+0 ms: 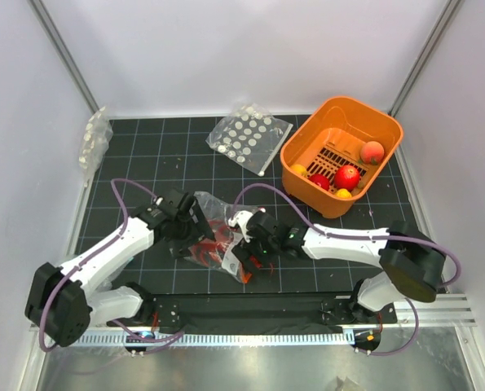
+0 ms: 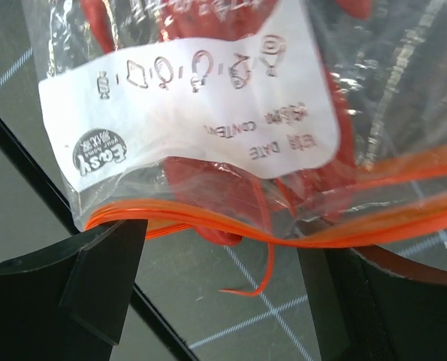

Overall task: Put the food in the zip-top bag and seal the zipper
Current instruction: Adjust the fake lobster in the zipper food storage bag.

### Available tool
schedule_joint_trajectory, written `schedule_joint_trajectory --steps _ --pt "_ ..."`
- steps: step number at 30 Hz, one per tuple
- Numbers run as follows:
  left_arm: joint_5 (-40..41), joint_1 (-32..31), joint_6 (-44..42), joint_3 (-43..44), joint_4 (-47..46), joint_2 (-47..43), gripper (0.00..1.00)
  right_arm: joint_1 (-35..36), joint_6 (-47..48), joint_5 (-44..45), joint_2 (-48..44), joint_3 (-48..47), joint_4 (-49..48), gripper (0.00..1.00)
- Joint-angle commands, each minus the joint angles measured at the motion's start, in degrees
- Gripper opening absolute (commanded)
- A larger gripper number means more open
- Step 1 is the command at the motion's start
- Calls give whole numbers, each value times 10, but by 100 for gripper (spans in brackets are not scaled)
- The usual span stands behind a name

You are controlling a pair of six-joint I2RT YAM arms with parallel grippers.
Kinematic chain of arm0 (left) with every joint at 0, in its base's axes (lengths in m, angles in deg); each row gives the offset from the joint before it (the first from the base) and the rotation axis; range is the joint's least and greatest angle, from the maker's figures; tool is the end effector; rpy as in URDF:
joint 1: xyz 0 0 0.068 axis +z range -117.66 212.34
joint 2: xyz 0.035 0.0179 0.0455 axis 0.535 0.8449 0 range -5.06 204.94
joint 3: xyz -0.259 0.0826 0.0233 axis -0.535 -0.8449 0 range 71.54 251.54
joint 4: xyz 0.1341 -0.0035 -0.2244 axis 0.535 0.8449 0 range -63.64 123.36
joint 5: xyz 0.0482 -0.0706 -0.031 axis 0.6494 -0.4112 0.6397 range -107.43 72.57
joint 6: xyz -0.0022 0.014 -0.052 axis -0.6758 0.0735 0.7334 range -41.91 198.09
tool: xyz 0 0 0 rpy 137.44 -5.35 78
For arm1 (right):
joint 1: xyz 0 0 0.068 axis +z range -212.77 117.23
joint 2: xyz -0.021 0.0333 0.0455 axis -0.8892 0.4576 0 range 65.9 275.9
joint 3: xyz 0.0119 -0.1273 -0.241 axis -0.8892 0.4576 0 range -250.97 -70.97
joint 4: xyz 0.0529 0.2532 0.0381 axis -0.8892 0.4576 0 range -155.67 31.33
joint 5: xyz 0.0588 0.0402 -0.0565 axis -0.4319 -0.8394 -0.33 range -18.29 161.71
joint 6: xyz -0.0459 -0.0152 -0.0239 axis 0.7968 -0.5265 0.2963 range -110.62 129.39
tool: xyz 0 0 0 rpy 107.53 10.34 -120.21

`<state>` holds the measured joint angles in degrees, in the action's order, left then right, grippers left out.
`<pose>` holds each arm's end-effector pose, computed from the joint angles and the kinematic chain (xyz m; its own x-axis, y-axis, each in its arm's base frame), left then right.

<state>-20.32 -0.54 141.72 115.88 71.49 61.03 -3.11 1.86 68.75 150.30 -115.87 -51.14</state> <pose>0.1719 -0.1133 0.2191 -0.8438 -0.5200 -0.1327 -0.4437 0.8151 -0.3725 0.1428 0.2476 0.1780 -0.5200 -0.6298 -0.5770 -0.8162 0.5656 0.1182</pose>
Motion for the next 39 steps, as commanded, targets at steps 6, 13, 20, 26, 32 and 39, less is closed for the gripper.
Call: schedule_joint_trajectory --steps 6,13,20,26,32,39 --pt "-25 37 -70 87 9 42 85 15 94 -56 40 -18 -87 83" --pt "-47 50 -93 96 30 63 85 16 118 -71 95 -30 -142 79" --pt "-41 55 -123 123 74 62 84 20 94 -58 161 -27 -204 53" --pt "-62 95 -117 117 88 34 85 20 77 -21 121 -12 -218 19" --pt "-95 116 -76 81 75 -10 85 20 33 11 86 12 -233 7" --pt "-107 116 74 -78 -48 -146 85 20 -30 88 26 57 -255 1"
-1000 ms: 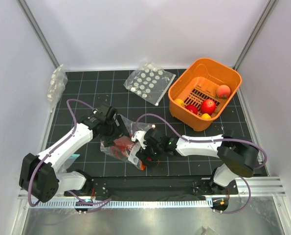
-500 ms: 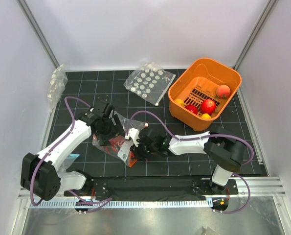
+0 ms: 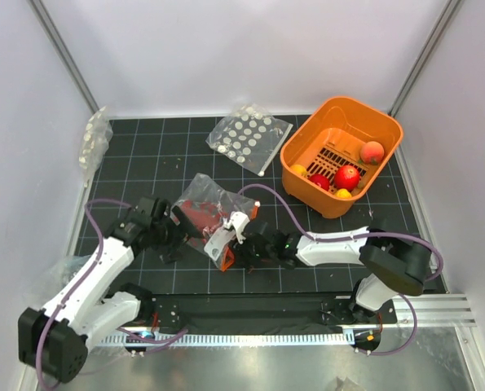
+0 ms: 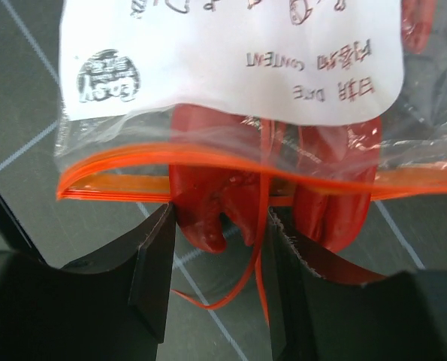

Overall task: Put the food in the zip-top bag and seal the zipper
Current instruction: Adjust the fake lobster in the zipper food storage bag.

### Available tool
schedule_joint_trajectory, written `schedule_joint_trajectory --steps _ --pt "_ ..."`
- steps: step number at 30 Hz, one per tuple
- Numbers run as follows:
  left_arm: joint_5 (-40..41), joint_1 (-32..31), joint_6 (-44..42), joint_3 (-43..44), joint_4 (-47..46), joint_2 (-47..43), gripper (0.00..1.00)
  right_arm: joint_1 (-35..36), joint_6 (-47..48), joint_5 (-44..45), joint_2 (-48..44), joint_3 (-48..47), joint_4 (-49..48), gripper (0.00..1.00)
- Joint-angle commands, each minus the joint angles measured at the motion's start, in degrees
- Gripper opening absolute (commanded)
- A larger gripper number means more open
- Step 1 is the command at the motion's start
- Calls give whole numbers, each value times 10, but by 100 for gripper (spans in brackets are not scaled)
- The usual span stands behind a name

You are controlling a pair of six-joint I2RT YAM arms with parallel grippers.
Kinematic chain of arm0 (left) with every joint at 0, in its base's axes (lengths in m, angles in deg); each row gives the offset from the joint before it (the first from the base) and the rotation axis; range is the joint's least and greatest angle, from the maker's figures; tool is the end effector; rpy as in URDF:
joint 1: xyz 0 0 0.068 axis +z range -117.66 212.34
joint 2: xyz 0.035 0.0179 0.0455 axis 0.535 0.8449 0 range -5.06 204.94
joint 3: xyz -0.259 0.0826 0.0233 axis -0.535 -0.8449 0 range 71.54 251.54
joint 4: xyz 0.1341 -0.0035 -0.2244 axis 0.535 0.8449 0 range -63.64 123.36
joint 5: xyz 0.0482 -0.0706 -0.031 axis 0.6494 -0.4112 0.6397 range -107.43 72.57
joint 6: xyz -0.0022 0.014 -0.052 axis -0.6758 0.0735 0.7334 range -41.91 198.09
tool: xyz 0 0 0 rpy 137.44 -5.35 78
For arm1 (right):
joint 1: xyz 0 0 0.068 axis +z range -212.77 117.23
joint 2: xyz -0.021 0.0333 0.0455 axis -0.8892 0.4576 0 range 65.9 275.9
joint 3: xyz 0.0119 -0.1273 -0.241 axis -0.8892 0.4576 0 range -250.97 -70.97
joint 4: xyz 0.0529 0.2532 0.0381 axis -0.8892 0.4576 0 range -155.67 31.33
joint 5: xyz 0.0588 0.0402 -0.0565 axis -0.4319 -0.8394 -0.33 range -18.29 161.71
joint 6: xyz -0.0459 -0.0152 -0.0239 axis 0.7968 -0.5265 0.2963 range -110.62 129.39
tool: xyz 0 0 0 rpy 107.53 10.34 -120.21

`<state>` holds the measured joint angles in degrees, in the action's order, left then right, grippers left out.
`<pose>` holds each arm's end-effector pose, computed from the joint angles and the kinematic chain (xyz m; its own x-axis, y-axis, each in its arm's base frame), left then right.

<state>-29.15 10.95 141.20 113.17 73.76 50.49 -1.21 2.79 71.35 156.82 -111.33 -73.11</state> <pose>0.1605 -0.0707 0.2351 -0.7690 -0.6366 -0.0580 -0.5259 0.6816 -0.5087 0.1456 0.2694 0.1514 -0.4245 -0.5428 -0.7247 -0.8383 0.5381 0.0880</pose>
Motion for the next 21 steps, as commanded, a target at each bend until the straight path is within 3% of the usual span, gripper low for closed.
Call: schedule_joint_trajectory --steps 1,7,14,21 --pt "-17 1 100 -65 -79 -47 85 1 -48 67 -44 15 -35 1" --pt "-10 1 117 -88 -125 -26 85 1 -73 122 -64 20 -19 1" --pt "5 -26 106 -66 -168 11 85 1 -93 120 -48 6 -27 1" --pt "52 -86 162 -128 -336 26 86 1 -120 94 -32 -16 -33 1"
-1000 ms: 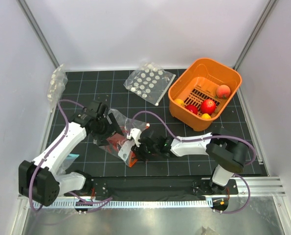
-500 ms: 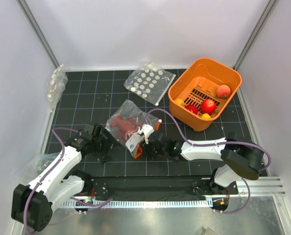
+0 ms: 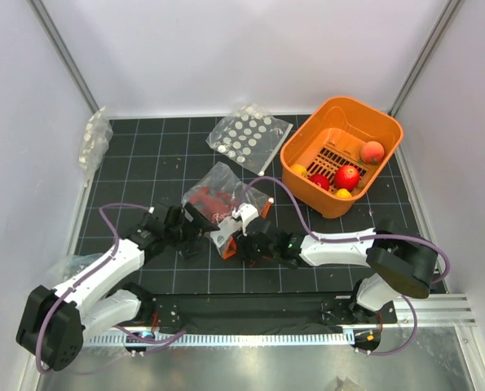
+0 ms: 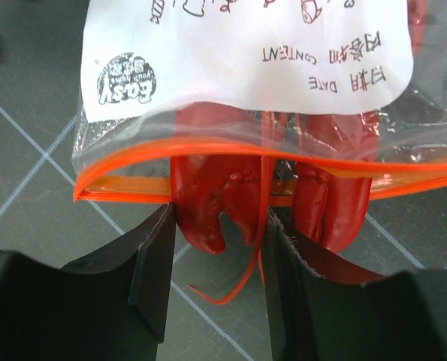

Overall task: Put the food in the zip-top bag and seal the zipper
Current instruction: Adjust the fake lobster in the zipper food storage bag.

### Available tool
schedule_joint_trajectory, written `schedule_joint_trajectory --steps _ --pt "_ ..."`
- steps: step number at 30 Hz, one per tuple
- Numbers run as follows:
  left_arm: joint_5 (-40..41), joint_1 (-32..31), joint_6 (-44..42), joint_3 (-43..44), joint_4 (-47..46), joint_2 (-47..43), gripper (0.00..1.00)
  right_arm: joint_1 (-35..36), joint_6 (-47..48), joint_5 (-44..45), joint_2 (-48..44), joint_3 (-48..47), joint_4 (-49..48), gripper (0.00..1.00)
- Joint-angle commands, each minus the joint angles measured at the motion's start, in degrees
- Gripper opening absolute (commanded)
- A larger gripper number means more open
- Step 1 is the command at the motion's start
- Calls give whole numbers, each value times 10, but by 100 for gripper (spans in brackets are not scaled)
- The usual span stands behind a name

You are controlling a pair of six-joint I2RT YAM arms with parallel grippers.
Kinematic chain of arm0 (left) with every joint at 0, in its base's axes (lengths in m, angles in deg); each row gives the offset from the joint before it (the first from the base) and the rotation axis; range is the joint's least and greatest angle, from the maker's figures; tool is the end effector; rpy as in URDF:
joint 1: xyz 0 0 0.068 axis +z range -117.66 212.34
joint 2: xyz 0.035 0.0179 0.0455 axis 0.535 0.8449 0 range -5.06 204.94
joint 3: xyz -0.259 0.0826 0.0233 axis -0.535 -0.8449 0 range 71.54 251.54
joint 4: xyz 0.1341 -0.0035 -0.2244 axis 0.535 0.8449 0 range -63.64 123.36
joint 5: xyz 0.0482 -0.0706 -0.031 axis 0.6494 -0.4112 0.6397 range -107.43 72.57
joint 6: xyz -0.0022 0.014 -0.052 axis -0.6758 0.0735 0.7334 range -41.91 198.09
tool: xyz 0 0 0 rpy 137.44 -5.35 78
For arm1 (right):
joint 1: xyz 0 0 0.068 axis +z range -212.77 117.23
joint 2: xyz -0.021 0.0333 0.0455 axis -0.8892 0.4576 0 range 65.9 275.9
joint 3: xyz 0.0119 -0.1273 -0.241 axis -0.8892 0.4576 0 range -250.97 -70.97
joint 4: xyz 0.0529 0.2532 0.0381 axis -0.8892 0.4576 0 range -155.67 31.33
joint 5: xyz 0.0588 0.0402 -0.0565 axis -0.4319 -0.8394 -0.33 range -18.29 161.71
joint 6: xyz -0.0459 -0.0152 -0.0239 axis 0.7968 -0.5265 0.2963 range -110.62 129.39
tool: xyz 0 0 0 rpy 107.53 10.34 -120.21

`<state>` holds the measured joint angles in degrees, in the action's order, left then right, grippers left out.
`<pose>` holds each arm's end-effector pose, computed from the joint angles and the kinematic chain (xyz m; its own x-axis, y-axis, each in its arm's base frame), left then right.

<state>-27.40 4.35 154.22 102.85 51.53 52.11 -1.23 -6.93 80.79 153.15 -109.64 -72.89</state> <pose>0.1668 -0.0957 0.1977 -0.7068 -0.7072 -0.0200 -0.5326 0.5505 -0.6429 0.1462 0.2579 0.1610 -0.5301 -0.3960 -0.7498 -0.6906 0.7147 0.1107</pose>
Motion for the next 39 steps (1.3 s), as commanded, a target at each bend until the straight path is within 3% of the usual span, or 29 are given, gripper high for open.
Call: schedule_joint_trajectory --steps 1,7,10,13,14,16,19,20,23,39 --pt "43 -26 38 -39 -133 14 86 1 -28 -7 5 -36 -35 1" --pt "69 -53 9 -46 -195 69 85 0 -49 -18 13 -62 -24 1" --pt "72 -53 5 -50 -206 80 78 0 -53 -18 14 -69 -20 1" --pt "87 -52 1 -58 -226 76 65 0 -56 -16 18 -80 -11 1" --pt "91 -53 -4 -59 -233 76 56 0 -56 -14 21 -82 -10 1" --pt "94 -53 -7 -59 -235 76 50 -1 -57 -14 28 -84 -7 1" --pt "95 -53 -10 -63 -238 73 30 -5 -64 -12 34 -87 -6 1" --pt "95 -53 -9 -65 -239 73 17 -5 -69 -10 37 -89 -5 1" --pt "111 -54 0 -72 -244 71 3 -13 -95 8 45 -97 6 1" --pt "125 -116 60 -93 -303 88 0 -41 -226 141 57 -119 5 1"
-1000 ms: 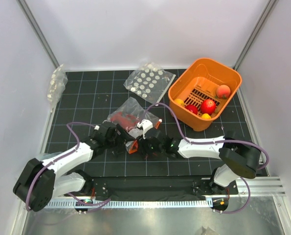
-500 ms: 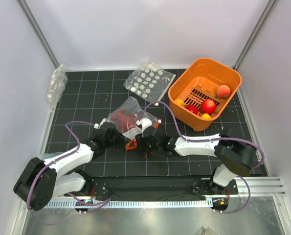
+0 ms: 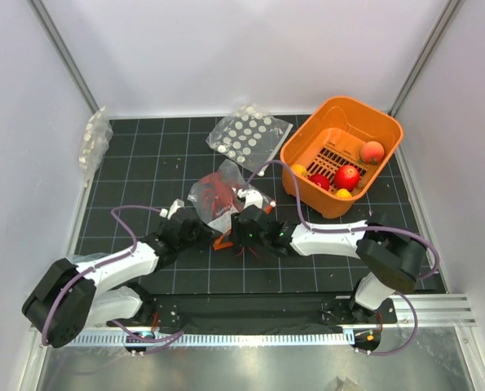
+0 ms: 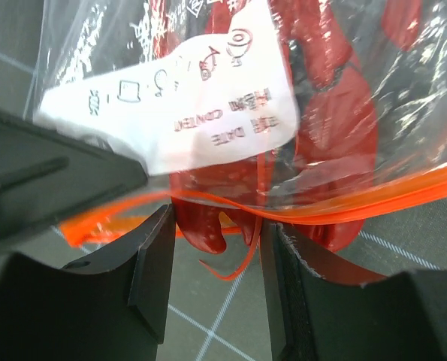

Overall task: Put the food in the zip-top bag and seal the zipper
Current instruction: Adjust the fake lobster in the zipper food storage bag.

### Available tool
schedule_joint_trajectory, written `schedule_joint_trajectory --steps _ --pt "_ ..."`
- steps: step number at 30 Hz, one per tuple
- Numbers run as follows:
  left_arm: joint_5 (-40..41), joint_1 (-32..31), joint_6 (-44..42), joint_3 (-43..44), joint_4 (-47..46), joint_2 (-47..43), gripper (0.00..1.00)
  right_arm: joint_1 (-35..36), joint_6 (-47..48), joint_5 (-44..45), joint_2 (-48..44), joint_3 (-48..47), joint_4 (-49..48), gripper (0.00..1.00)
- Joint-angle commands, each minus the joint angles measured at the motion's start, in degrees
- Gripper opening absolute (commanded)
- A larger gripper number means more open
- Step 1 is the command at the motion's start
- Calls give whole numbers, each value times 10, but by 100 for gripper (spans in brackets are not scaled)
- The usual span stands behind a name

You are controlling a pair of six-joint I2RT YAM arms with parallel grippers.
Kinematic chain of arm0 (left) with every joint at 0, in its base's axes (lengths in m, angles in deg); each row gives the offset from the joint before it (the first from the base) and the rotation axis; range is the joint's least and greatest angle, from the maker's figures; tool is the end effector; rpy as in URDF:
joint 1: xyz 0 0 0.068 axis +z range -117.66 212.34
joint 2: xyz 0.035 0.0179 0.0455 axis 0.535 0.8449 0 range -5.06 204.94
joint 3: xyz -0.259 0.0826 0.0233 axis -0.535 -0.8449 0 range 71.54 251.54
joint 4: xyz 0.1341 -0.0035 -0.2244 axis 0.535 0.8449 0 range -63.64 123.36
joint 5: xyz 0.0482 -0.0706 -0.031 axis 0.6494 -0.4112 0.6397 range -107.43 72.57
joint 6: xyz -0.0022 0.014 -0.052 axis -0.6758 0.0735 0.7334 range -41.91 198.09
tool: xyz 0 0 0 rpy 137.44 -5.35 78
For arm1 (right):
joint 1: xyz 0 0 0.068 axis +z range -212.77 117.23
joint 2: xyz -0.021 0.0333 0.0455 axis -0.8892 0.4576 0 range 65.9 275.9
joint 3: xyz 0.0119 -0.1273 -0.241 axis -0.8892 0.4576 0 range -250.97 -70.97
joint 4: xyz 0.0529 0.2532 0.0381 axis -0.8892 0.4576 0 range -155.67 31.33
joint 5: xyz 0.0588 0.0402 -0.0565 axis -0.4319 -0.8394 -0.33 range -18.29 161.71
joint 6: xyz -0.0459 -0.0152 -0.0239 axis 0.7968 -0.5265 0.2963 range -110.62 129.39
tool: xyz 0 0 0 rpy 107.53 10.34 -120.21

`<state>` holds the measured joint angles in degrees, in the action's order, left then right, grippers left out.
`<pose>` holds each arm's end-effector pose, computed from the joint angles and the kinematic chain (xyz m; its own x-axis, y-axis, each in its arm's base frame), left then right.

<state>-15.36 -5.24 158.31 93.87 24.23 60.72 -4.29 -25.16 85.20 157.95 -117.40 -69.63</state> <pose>0.1697 -0.1290 0.1571 -0.6684 -0.7283 -0.1510 -0.4157 0.5341 -0.7361 0.1769 0.2726 0.1720 -0.7045 -0.0942 -0.7034 -0.4108 0.8624 0.2959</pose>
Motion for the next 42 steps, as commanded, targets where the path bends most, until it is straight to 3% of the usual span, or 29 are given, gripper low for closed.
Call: schedule_joint_trajectory --steps 1,12,26,31,34,35,38,42 --pt "10 -25 23 -3 -37 2 0 -11 -52 107 19 -47 -22 1" --pt "18 -47 47 7 -60 22 0 -15 -139 188 38 -65 -3 1" --pt "7 -83 68 -9 -103 59 0 -36 -162 174 11 -65 -54 1" --pt "8 -108 72 18 -100 70 0 -68 -193 95 43 -35 -120 1" --pt "11 -118 82 16 -105 80 0 -67 -145 41 48 -48 -133 15" --pt "13 -118 82 15 -105 80 0 -68 -132 26 43 -52 -136 31" --pt "24 -118 83 9 -104 74 0 -68 -92 -2 15 -52 -127 55" --pt "22 -118 83 7 -103 72 0 -71 -56 -17 -38 -24 -108 57"
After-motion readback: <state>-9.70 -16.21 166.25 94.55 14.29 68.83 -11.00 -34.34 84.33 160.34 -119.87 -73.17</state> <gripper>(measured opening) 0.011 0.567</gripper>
